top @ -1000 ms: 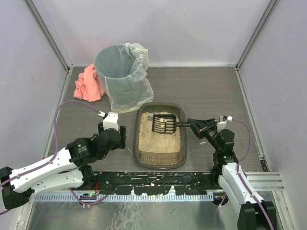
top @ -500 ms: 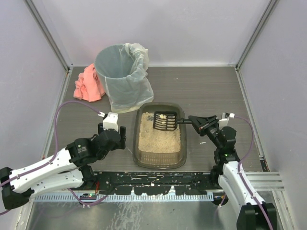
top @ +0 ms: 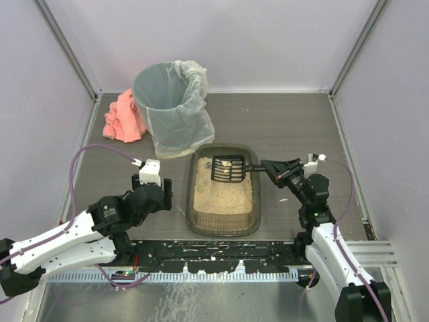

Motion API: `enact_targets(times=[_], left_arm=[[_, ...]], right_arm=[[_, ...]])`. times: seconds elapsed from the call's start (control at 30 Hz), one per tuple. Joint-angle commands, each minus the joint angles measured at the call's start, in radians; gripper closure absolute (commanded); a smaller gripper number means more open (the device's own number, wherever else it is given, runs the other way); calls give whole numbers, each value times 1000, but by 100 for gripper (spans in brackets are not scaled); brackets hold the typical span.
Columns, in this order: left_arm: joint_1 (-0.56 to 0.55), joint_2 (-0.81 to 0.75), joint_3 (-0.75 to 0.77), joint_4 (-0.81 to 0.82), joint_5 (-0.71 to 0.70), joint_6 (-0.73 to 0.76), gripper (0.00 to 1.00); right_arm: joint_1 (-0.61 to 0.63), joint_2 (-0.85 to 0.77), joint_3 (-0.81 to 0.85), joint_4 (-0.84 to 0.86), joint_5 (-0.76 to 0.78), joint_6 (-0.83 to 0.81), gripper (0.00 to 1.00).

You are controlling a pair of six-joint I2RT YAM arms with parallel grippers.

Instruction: Clean the litter box

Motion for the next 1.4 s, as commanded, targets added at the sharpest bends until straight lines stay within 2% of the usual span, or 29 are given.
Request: enact_targets(times=[0.0, 0.03, 0.13, 0.27, 0.37, 0.4, 0.5, 0.63, 0.8, 0.97, 1.23, 1.37], left_arm=[[5, -27, 18, -15, -31, -5, 29], [5, -32, 12, -5, -34, -2, 28], [5, -37, 22, -1, -36, 22, 26], [5, -36, 37, -25, -67, 36, 23], [5, -41, 30, 2, -57, 60, 22], [5, -39, 34, -9, -59, 58, 22], [5, -50, 26, -10, -76, 45, 21], [5, -65, 15, 5, -86, 58, 18], [4, -101, -14, 36, -90, 59, 14], [5, -117, -23, 40, -92, 61, 0], [5, -160, -34, 42, -89, 64, 2], [5, -186, -43, 48, -87, 68, 2]], right_arm=[[42, 45, 87, 57, -51, -67, 99], [45, 59, 89, 47, -54, -67, 99], [-6, -48, 4, 25, 71, 37, 99], [50, 70, 110, 37, -57, -72, 99], [-10, -40, 41, -3, 75, 29, 99], [-7, -37, 41, 28, 72, 33, 99], [38, 97, 156, 25, -82, -84, 99], [-11, -6, 133, -32, 48, -28, 99], [-10, 84, 260, -47, 12, -18, 99], [9, 158, 450, -131, 62, -48, 100], [141, 403, 767, -167, 247, -103, 99], [220, 600, 1015, -194, 337, -169, 99]])
